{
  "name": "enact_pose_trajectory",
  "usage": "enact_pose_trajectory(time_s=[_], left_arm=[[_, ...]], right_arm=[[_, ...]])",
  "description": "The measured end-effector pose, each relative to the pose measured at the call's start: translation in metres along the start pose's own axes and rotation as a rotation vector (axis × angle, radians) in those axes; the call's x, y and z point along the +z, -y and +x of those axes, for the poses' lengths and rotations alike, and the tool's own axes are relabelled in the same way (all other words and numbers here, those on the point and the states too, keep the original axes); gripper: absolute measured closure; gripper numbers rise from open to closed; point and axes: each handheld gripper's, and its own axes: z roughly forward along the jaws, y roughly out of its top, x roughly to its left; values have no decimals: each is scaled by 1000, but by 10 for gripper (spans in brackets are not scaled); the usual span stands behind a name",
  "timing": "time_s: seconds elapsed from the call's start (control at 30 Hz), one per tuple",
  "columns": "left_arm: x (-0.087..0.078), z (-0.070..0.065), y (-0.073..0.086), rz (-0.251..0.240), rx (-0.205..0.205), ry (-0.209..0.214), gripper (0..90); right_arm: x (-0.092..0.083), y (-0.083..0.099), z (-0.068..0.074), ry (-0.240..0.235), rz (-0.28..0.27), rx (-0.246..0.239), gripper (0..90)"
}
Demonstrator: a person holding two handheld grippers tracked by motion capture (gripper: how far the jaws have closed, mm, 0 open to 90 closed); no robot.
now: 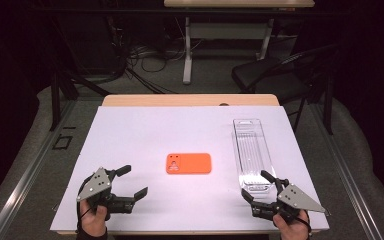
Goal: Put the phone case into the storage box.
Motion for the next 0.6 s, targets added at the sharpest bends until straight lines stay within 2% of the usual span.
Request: enact_pose_trajectory(time_s=[0.33,0.6], left_arm=[[2,2,1,21,-13,11,97],[8,4,3,81,-52,6,97]], right_arm=[[1,1,1,3,12,2,142],[2,1,2,-8,42,1,142]])
